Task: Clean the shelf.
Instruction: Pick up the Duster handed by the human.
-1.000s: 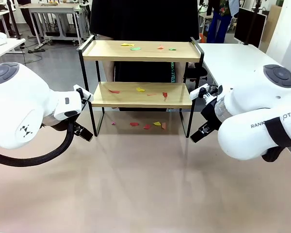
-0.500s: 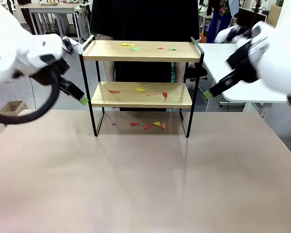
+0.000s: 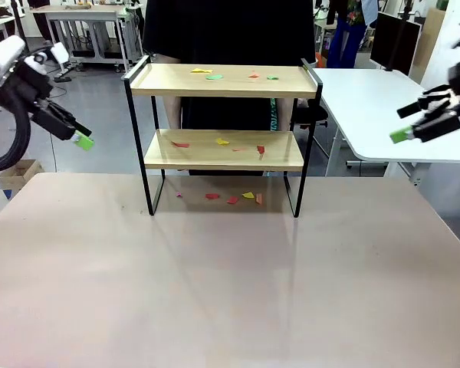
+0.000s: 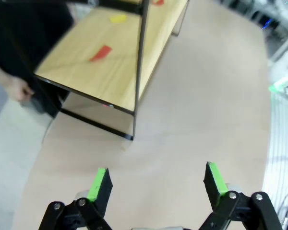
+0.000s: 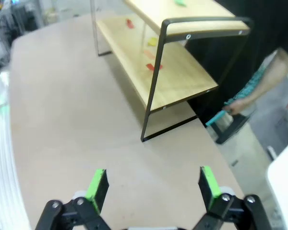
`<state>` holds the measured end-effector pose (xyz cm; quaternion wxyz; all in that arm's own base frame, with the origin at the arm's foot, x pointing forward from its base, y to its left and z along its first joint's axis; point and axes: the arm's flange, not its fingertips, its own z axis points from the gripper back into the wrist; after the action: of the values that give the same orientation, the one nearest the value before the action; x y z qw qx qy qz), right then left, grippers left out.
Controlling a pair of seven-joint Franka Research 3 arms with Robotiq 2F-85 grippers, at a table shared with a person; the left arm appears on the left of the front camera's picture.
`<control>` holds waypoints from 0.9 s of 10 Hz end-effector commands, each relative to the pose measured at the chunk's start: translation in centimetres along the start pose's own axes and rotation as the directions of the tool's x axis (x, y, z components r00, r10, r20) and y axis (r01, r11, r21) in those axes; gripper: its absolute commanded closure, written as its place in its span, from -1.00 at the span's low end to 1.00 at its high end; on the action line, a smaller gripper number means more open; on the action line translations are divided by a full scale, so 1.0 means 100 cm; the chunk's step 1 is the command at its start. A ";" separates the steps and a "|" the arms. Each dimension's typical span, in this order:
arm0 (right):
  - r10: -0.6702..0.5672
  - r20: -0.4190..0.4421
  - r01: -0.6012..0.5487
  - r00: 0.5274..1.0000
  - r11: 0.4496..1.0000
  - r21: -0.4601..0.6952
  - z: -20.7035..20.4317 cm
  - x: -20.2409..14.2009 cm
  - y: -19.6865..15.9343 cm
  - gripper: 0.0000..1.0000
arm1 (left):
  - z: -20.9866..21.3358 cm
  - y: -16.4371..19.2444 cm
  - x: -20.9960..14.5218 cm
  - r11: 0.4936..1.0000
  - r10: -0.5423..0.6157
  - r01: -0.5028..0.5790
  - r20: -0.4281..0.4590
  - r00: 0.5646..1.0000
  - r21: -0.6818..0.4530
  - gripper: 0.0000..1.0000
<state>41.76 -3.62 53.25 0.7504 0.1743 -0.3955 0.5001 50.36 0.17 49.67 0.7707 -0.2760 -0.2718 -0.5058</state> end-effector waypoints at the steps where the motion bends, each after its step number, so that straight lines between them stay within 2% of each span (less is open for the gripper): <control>1: 0.003 0.012 -0.005 1.000 0.996 0.092 -0.011 -0.021 -0.048 -1.00 | -0.002 0.048 -0.016 0.998 -0.011 0.014 0.057 0.998 -0.057 -1.00; 2: -0.058 0.031 0.055 0.998 0.996 0.076 -0.015 -0.037 -0.061 -1.00 | -0.001 0.055 -0.030 0.998 -0.028 0.034 0.114 0.993 -0.049 -1.00; 3: -0.037 -0.117 0.032 0.992 0.999 -0.040 -0.027 -0.042 -0.050 -1.00 | -0.001 0.044 -0.037 0.994 -0.105 0.101 0.192 0.976 0.032 -1.00; 4: -0.004 0.035 0.002 0.999 0.998 0.059 0.002 -0.035 -0.035 -1.00 | -0.001 0.044 -0.036 0.999 -0.014 0.018 0.082 0.997 -0.046 -1.00; 7: -0.004 0.035 0.002 0.999 0.998 0.059 0.002 -0.035 -0.035 -1.00 | -0.001 0.044 -0.036 0.999 -0.014 0.018 0.082 0.997 -0.046 -1.00; 8: -0.036 -0.004 0.036 0.999 0.998 0.056 -0.009 -0.038 -0.039 -1.00 | -0.003 0.050 -0.039 0.999 -0.030 0.034 0.108 0.994 -0.036 -1.00; 9: -0.050 -0.007 0.050 0.999 0.992 0.113 -0.004 -0.054 -0.071 -1.00 | -0.001 0.079 -0.045 0.998 -0.014 0.025 0.181 0.983 -0.059 -1.00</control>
<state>44.64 -7.73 50.49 0.7602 0.2098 -0.3654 0.4946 54.22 4.25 45.80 0.7427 -0.3198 -0.3077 -0.5015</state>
